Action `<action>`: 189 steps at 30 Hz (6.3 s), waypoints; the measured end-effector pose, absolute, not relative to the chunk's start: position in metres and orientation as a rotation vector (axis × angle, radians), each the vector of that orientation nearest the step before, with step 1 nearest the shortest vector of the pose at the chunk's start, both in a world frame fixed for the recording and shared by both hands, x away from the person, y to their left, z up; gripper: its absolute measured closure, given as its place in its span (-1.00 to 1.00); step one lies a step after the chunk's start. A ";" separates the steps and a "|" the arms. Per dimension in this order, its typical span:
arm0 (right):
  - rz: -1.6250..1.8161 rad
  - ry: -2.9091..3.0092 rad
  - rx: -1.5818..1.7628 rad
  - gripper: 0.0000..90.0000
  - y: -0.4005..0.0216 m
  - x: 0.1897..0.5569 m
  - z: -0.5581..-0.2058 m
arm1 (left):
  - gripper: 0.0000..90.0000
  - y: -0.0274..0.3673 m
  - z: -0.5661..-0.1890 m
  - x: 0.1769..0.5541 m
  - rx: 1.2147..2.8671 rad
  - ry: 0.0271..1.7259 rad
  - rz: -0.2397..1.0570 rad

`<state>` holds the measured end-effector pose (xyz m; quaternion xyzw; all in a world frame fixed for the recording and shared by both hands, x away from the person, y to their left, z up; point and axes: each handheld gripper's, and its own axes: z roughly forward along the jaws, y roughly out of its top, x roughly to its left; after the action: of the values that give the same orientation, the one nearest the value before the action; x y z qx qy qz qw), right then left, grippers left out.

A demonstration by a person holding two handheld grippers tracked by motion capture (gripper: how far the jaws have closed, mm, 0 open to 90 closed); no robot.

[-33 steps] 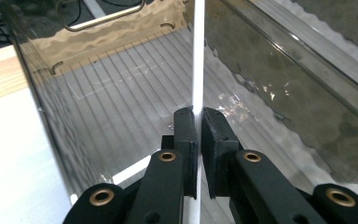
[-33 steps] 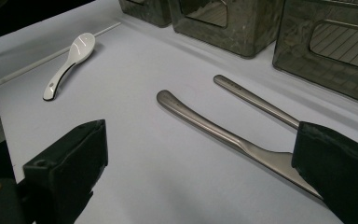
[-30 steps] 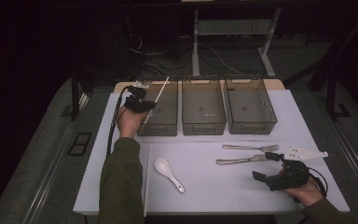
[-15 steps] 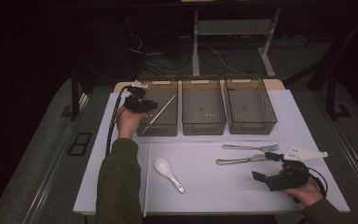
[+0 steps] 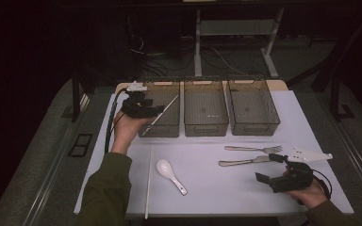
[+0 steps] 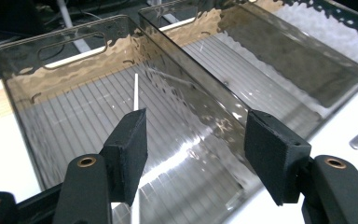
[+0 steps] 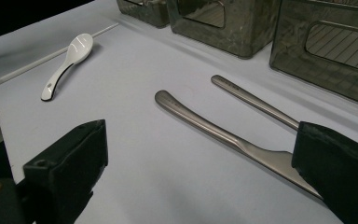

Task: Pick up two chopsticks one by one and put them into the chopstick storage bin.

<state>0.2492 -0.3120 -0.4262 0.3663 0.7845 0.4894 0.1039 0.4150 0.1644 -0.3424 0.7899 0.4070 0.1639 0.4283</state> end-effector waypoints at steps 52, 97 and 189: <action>1.427 2.313 1.074 -0.92 -0.311 0.248 -0.426 | 0.80 0.172 -0.438 0.370 2.168 1.223 0.317; 1.434 2.308 1.073 -0.92 -0.312 0.247 -0.426 | 0.47 0.167 -0.410 0.334 2.136 0.963 0.334; 1.372 2.327 1.027 -0.92 -0.306 0.256 -0.436 | 0.88 0.206 -0.399 0.283 2.108 0.919 0.325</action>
<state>0.2560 -0.3064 -0.4362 0.3526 0.7987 0.4712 0.1255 0.2830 0.2059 -0.3991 0.8327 0.3628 0.1282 0.3982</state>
